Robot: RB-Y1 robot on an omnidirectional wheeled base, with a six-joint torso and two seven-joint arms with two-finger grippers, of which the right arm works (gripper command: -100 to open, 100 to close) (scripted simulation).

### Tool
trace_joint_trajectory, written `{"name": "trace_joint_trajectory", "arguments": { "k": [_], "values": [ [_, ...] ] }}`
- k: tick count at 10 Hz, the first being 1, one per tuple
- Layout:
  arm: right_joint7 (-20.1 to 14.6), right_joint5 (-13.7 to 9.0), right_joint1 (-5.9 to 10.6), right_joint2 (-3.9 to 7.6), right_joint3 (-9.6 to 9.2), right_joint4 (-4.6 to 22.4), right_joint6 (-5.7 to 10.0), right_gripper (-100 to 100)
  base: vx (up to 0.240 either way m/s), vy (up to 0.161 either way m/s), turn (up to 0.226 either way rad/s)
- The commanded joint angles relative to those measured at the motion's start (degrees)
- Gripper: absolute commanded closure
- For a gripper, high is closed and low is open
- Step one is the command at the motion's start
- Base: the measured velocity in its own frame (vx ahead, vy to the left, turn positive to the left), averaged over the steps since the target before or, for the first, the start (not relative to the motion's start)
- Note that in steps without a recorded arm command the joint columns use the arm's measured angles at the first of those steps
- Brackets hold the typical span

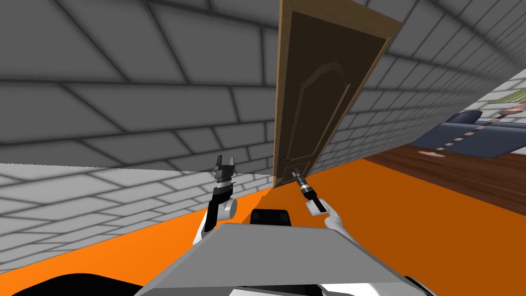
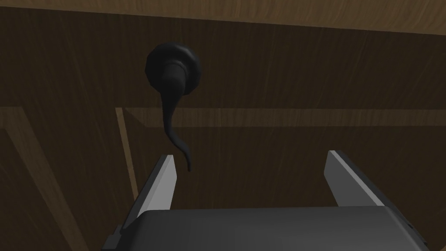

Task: Pull the door open

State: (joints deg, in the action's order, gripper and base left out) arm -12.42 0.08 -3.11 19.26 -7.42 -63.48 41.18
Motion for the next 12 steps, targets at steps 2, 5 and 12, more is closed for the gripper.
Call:
{"name": "trace_joint_trajectory", "arguments": {
  "k": [2, 5, 12],
  "values": [
    [-1.2, -0.3, 1.49, 1.18, -0.22, 4.4, 0.44, -100, 0.029, -0.063, 0.148],
    [-3.0, -0.8, 3.85, 2.75, -0.58, 10.8, 0.87, -100, 0.039, -0.097, 0.176],
    [-4.2, -1.7, 4.5, 4.3, 0.39, 15.3, 2.36, -100, 0.033, -0.03, 0.085]
  ]
}}
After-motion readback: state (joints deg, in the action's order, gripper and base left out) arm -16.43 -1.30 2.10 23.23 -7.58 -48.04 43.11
